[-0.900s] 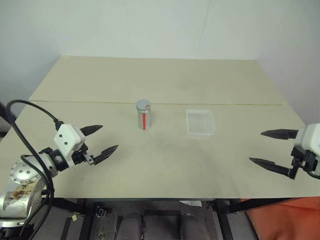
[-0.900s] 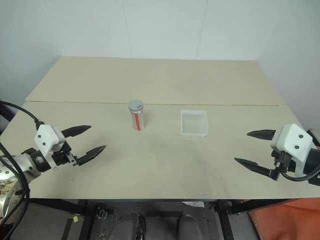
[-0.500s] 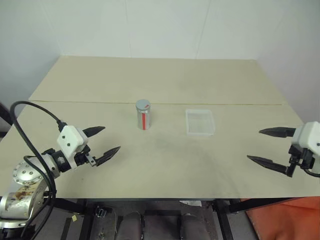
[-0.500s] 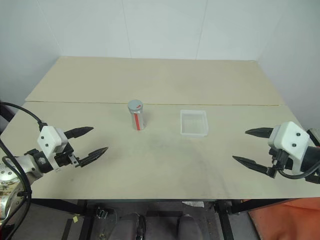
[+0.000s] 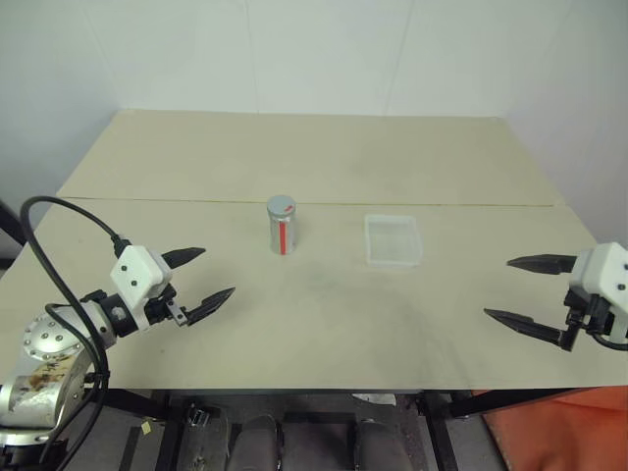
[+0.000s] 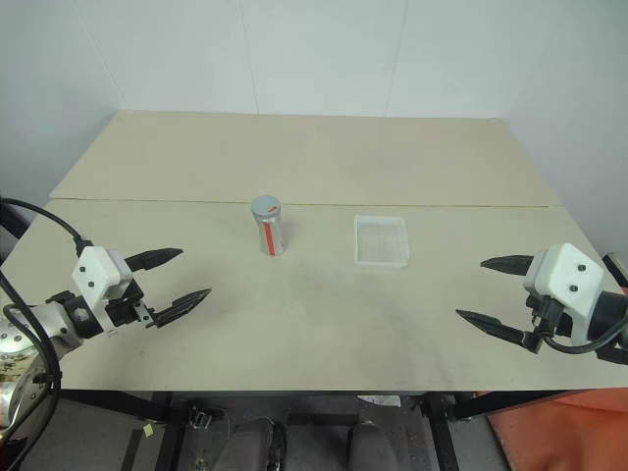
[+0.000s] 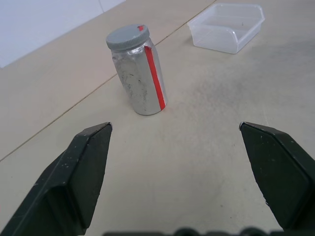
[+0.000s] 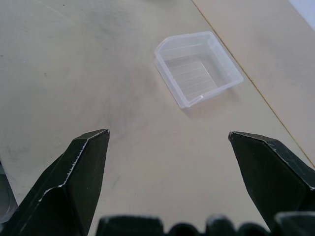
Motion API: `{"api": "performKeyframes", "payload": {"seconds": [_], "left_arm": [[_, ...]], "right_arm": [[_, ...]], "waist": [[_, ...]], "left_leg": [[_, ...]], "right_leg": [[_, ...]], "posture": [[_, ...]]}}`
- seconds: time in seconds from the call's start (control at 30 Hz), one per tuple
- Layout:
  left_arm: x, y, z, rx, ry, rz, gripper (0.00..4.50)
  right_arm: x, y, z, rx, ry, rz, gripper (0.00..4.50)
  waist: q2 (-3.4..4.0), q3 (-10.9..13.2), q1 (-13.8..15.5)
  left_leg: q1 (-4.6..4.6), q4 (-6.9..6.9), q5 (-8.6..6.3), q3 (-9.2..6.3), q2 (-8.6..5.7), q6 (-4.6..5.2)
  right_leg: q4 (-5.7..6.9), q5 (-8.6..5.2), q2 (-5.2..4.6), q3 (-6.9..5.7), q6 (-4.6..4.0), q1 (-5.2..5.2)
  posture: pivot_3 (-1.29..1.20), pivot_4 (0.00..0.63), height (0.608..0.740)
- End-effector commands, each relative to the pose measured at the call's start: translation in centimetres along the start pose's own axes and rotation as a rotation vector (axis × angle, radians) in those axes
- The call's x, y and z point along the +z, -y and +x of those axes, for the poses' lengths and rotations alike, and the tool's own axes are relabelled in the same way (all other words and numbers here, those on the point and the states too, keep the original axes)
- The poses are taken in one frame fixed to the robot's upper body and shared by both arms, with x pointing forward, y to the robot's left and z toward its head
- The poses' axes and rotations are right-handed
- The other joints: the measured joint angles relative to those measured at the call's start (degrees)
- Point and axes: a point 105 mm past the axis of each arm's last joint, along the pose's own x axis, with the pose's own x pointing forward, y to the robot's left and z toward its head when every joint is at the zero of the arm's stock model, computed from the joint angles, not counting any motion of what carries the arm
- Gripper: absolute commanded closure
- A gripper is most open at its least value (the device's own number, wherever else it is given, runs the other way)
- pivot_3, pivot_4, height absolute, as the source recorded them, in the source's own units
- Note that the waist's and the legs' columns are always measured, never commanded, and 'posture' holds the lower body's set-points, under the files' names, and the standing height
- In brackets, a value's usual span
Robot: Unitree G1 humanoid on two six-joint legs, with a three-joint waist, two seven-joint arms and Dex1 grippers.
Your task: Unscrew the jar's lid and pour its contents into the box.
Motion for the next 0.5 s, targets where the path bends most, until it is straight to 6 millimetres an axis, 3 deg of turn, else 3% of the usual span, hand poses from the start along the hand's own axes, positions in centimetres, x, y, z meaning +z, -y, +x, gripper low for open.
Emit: {"api": "performKeyframes", "payload": {"seconds": [0.03, 0.2, 0.33, 0.5], "left_arm": [[1.0, -0.4, 0.0, 0.009, 0.029, 0.047, 0.01], [-0.1, 0.1, 1.4, 0.091, 0.040, 0.055, 0.01], [-0.8, 1.0, 5.1, 0.333, 0.152, -0.015, 0.01], [-1.6, 2.5, 8.4, 0.467, 0.180, -0.063, 0.01]], "right_arm": [[0.9, 0.4, -0.4, -0.032, 0.015, -0.051, 0.00], [1.2, 0.0, 0.6, -0.029, 0.043, -0.047, 0.00], [2.3, -1.1, 2.7, -0.018, 0.120, -0.024, 0.00], [3.3, -2.0, 4.3, 0.007, 0.175, -0.011, 0.00]], "waist": [[0.00, 0.0, 0.0], [0.00, 0.0, 0.1], [-0.02, 0.0, 0.2], [-0.10, 0.0, 0.2]], "left_leg": [[0.00, -0.01, 0.00, 0.00, 0.00, 0.00], [0.00, -0.02, 0.00, 0.00, -0.01, 0.00], [-0.01, -0.02, 0.00, -0.05, -0.06, 0.00], [-0.07, 0.01, 0.00, -0.09, -0.17, 0.01]], "right_leg": [[0.00, 0.00, 0.00, 0.00, 0.00, 0.00], [-0.03, 0.00, -0.03, 0.00, 0.00, 0.01], [-0.14, 0.06, -0.04, 0.01, 0.08, 0.13], [-0.14, 0.08, -0.05, 0.01, 0.12, 0.12]], "posture": [[0.00, 0.150, 0.740], [0.00, 0.150, 0.740], [0.00, 0.150, 0.740], [0.00, 0.150, 0.740]]}}
